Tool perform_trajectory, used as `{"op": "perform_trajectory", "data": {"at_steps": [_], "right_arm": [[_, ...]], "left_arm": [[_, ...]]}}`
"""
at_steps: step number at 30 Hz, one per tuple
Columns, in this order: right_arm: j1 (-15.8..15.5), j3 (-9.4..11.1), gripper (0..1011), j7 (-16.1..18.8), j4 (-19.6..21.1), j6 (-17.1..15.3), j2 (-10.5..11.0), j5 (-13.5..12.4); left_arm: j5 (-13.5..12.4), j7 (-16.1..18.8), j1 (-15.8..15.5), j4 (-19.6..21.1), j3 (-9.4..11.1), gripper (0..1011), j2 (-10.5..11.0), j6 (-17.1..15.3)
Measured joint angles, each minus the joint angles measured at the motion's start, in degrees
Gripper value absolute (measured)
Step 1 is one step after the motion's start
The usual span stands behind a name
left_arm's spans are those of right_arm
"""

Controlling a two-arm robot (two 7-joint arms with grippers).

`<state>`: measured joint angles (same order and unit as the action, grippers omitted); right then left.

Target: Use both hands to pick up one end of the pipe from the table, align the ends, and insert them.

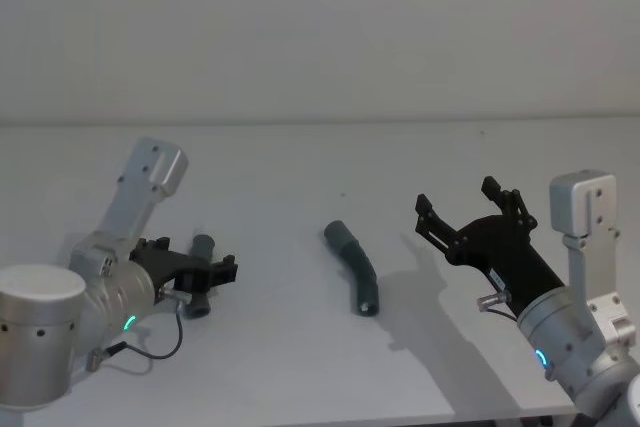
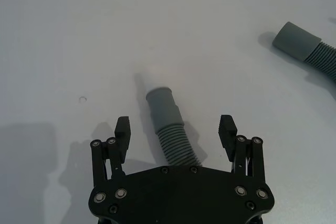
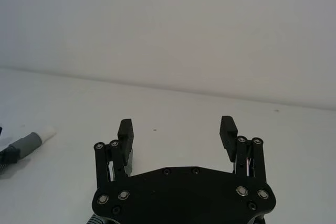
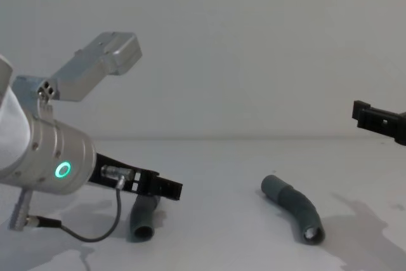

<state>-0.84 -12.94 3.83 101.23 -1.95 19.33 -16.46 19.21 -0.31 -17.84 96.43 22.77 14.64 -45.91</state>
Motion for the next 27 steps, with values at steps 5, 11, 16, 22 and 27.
{"op": "perform_trajectory", "data": {"at_steps": [5,11,16,22,27], "right_arm": [[0.0,0.0,1000,0.0,0.0,0.0,0.0,0.0],[0.0,0.0,1000,0.0,0.0,0.0,0.0,0.0],[0.0,0.0,1000,0.0,0.0,0.0,0.0,0.0],[0.0,0.0,1000,0.0,0.0,0.0,0.0,0.0],[0.0,0.0,1000,0.0,0.0,0.0,0.0,0.0]], "left_arm": [[0.0,-0.3,-0.9,-1.4,0.1,1001,-0.7,-0.6],[-0.1,-0.7,-1.8,-2.8,0.3,1001,-1.2,-1.2],[-0.3,-1.0,-2.4,-3.8,0.4,1001,-1.6,-1.6],[-0.6,-1.1,-2.8,-4.7,0.5,1001,-2.0,-2.0],[-0.8,-1.1,-2.9,-5.4,0.5,1001,-2.3,-2.2]]}}
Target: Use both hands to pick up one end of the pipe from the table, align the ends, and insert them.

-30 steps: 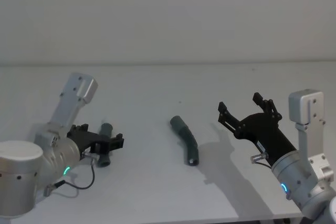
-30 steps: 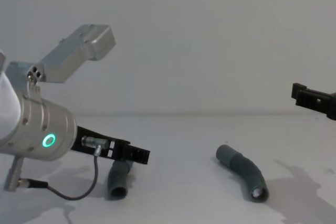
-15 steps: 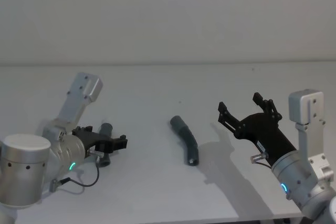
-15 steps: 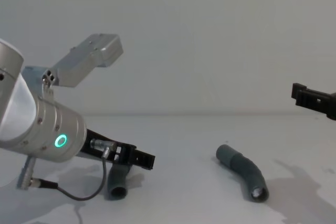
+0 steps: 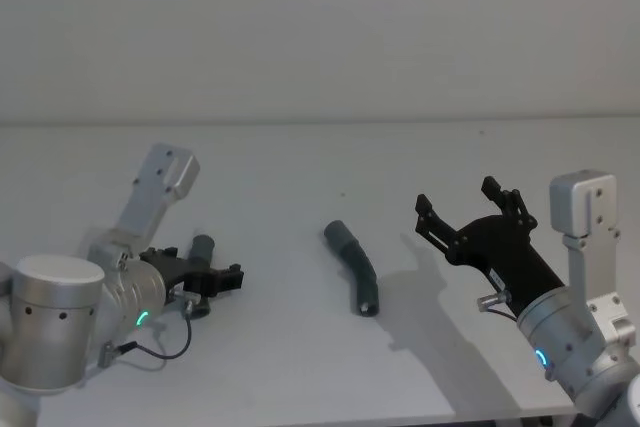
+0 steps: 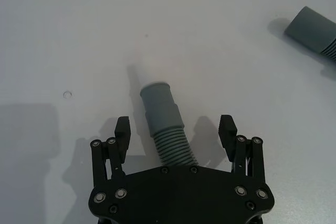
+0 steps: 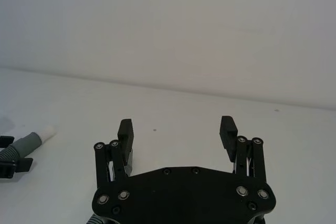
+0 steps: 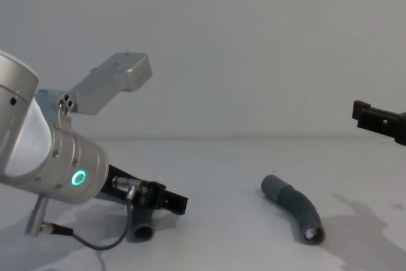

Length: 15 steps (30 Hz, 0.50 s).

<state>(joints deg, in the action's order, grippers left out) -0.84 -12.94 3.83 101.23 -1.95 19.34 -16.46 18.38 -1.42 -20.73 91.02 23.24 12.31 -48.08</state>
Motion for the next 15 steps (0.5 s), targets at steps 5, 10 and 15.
{"op": "perform_trajectory", "data": {"at_steps": [5,10,15], "right_arm": [[0.0,0.0,1000,0.0,0.0,0.0,0.0,0.0],[0.0,0.0,1000,0.0,0.0,0.0,0.0,0.0],[0.0,0.0,1000,0.0,0.0,0.0,0.0,0.0]], "left_arm": [[-0.3,0.0,-0.2,-0.8,0.0,1001,-0.4,-0.1],[-0.6,0.0,-0.4,-1.4,0.1,1001,-0.6,0.1],[-0.9,-0.1,-0.6,-1.9,0.1,933,-0.8,0.3]]}}
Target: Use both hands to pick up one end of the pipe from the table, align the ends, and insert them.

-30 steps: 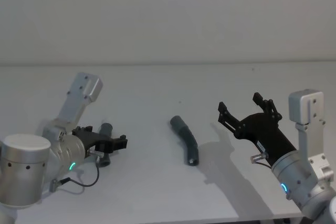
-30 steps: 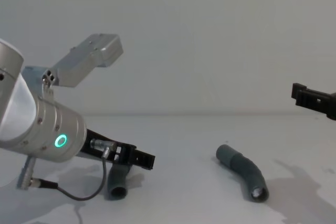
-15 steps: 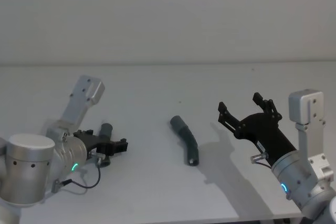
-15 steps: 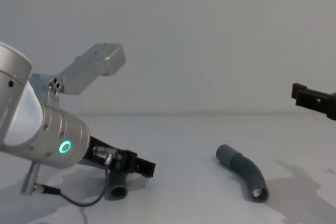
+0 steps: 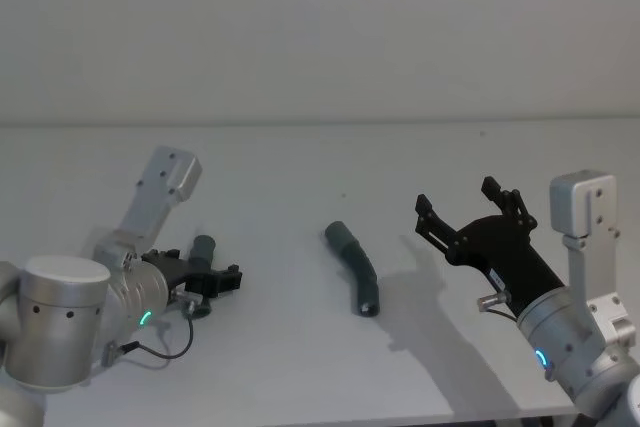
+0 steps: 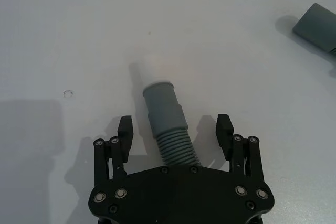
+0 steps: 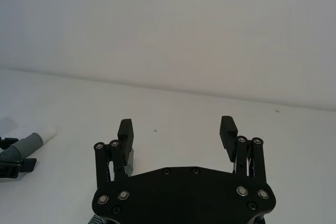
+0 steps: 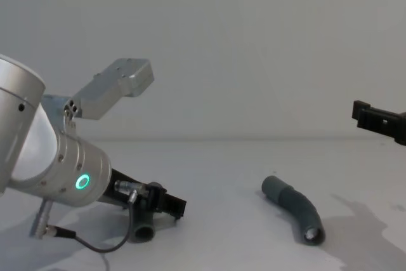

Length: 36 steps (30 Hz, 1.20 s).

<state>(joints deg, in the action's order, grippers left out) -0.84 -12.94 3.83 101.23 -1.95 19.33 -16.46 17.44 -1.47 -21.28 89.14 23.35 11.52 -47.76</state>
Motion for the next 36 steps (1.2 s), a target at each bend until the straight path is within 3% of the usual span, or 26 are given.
{"op": "perform_trajectory", "data": {"at_steps": [36], "right_arm": [[0.0,0.0,1000,0.0,0.0,0.0,0.0,0.0]], "left_arm": [[-0.5,-0.1,-0.2,-0.9,0.1,717,-0.4,0.4]]}}
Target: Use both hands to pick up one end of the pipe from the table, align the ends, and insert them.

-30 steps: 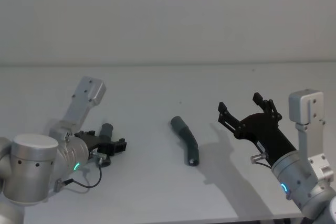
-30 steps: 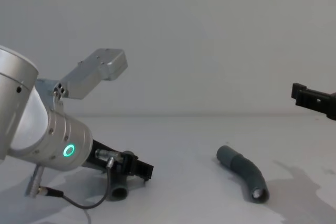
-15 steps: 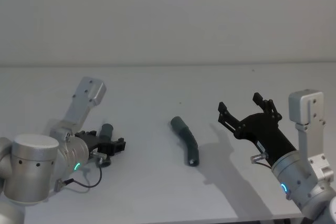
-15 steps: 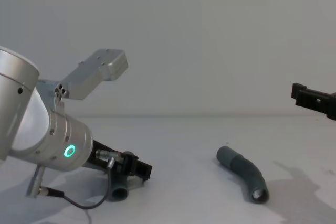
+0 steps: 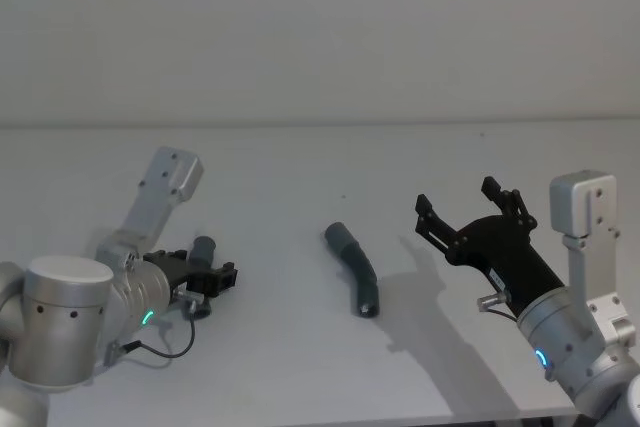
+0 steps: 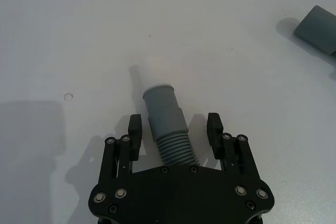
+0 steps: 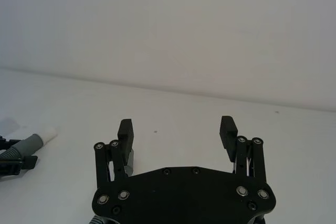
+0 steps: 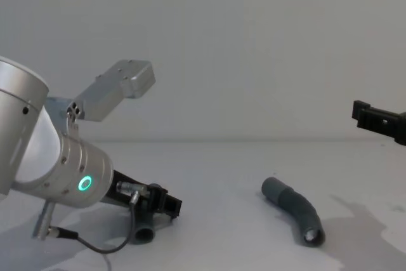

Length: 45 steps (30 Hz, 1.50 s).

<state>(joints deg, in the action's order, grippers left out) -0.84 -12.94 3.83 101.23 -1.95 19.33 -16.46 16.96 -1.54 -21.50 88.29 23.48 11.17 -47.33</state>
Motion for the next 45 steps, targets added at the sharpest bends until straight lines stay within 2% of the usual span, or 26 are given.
{"op": "perform_trajectory", "data": {"at_steps": [9,16,18,19,20,22,29,36,41,45], "right_arm": [[0.1,0.1,1000,0.3,0.1,-0.4,0.0,-0.2],[1.6,0.1,1000,2.3,1.1,-4.4,0.3,-2.1],[2.8,0.0,1000,3.4,1.7,-7.2,0.6,-3.3],[2.8,0.0,1000,3.4,1.7,-7.2,0.6,-3.3],[3.6,-0.1,1000,4.0,2.0,-9.0,0.7,-3.9],[4.3,-0.3,1000,4.5,2.2,-10.6,0.8,-4.5],[8.2,-1.3,1000,6.8,3.0,-20.3,1.4,-7.7],[10.9,-2.7,1000,7.7,3.2,-27.6,2.2,-9.4],[12.2,-4.2,1000,8.1,2.9,-31.1,2.9,-9.6],[12.8,-5.0,1000,8.1,2.5,-32.6,3.1,-9.5]], "left_arm": [[0.0,0.0,0.0,0.0,0.0,667,0.0,0.0],[0.0,0.0,0.0,-0.1,0.0,614,0.0,0.0],[0.0,0.0,0.0,-0.1,0.0,601,0.0,0.0],[0.0,0.0,0.0,-0.1,0.0,594,0.0,0.0],[0.0,0.0,0.0,-0.1,0.0,583,0.0,0.0],[0.0,0.0,0.0,-0.1,0.0,574,0.0,0.0],[0.0,0.0,0.0,-0.1,0.0,527,0.0,0.0],[0.0,0.0,0.0,-0.1,0.0,484,0.0,0.0],[0.0,0.0,0.0,-0.1,0.0,446,0.0,0.0],[0.0,0.0,0.0,-0.1,0.0,422,0.0,0.0]]}}
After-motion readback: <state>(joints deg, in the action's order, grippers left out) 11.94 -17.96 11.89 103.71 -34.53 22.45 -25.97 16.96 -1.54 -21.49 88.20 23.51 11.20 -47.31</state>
